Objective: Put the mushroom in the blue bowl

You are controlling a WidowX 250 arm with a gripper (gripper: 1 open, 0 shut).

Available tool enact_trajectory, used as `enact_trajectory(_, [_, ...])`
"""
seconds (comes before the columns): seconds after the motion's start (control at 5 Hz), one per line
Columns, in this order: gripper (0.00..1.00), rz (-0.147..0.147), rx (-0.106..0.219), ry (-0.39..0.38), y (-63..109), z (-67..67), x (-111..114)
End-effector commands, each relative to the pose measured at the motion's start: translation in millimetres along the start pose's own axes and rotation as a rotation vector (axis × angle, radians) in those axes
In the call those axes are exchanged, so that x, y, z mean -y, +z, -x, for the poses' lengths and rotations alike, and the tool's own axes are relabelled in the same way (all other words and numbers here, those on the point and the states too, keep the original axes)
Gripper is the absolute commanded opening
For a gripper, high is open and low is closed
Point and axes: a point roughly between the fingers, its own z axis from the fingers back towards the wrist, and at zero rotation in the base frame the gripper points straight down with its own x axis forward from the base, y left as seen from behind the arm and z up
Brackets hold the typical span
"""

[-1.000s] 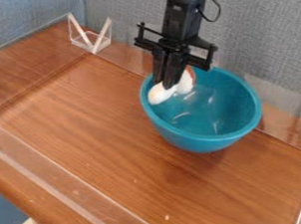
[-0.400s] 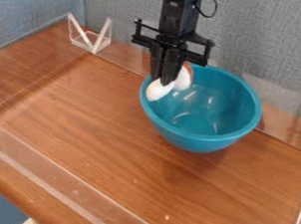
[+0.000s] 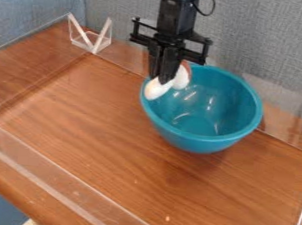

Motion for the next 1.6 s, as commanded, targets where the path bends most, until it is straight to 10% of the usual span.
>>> enact_trajectory(0.0, [0.0,-0.003,0.07,0.015,21.8,-5.3,-6])
enact_trajectory(1.4, [0.0,0.002,0.061,0.044,21.5,-7.6,-17])
